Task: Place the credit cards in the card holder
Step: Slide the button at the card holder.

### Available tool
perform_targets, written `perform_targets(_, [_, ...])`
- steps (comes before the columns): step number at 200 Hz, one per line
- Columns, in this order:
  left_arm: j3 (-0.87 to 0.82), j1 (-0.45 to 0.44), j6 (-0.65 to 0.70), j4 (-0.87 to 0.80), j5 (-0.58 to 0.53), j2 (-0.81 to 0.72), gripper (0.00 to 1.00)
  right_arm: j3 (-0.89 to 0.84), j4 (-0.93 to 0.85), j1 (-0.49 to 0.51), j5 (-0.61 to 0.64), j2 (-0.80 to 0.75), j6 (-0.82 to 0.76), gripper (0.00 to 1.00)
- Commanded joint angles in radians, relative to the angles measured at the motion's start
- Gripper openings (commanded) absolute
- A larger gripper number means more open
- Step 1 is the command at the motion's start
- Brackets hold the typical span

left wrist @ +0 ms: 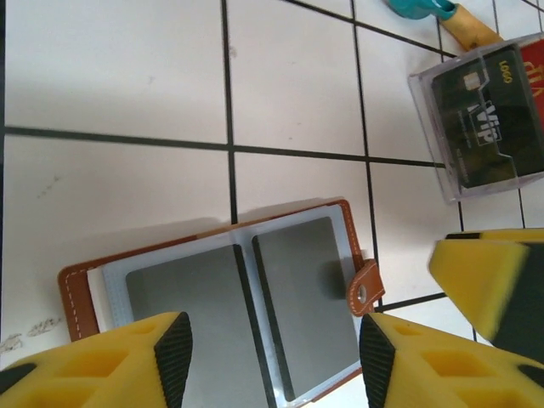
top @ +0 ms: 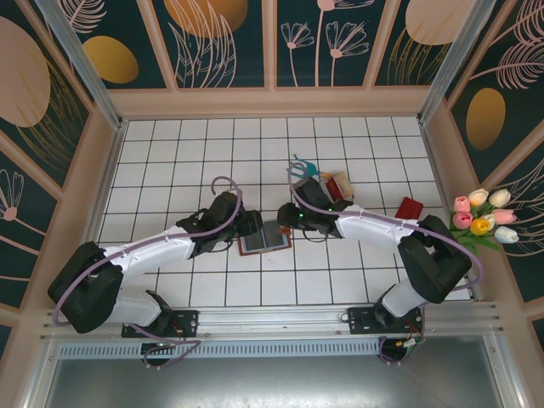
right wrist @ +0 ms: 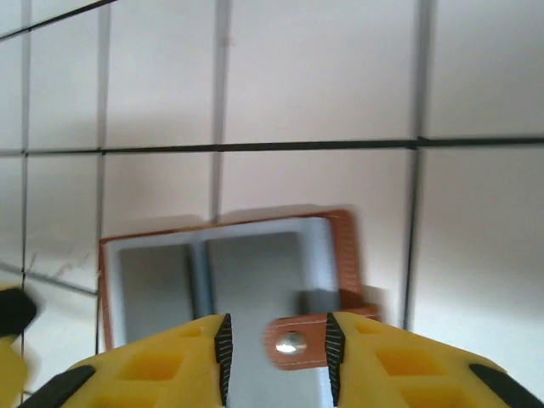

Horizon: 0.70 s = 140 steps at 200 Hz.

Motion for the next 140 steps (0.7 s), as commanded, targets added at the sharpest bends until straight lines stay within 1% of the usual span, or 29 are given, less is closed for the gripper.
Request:
perform_targets(1, [-0.04, 0.014, -0.044, 0.076, 0.062, 0.004, 0.48, 0.057, -0.061, 0.05, 0.003, 0.041, -0.074, 0.27])
perform_targets(11, [-0.053, 0.019, -0.054, 0.08, 0.06, 0.012, 0.42, 0.063, -0.043, 0.063, -0.018, 0.06, -0.049, 0.23])
perform_targets(23, [-0.067, 0.023, -0.065, 0.081, 0.051, 0.023, 0.38, 0.069, -0.029, 0.07, -0.04, 0.081, -0.026, 0.18])
perform_targets(44, [-0.088, 0.024, -0.07, 0.089, 0.041, 0.04, 0.34, 0.075, 0.004, 0.098, -0.082, 0.133, -0.017, 0.15])
perform_targets(57, [-0.094, 0.025, -0.065, 0.095, 0.04, 0.056, 0.33, 0.104, -0.017, 0.117, -0.08, 0.175, -0.014, 0.15])
perform_targets(66, [-0.093, 0.024, -0.061, 0.097, 0.043, 0.07, 0.32, 0.125, -0.043, 0.126, -0.06, 0.201, -0.016, 0.14])
perform_targets(82, [-0.1, 0.024, -0.057, 0.096, 0.037, 0.088, 0.3, 0.158, -0.104, 0.134, 0.021, 0.229, 0.0, 0.14])
perform_targets(105, [-0.125, 0.024, -0.062, 0.102, 0.007, 0.107, 0.29, 0.164, -0.168, 0.133, 0.132, 0.22, 0.016, 0.15])
perform_targets(118, [-0.137, 0.024, -0.062, 0.108, 0.001, 0.126, 0.28, 0.154, -0.194, 0.122, 0.168, 0.209, 0.026, 0.15])
perform_targets(140, [-0.148, 0.024, -0.063, 0.115, -0.003, 0.161, 0.27, 0.114, -0.206, 0.094, 0.188, 0.176, 0.041, 0.15])
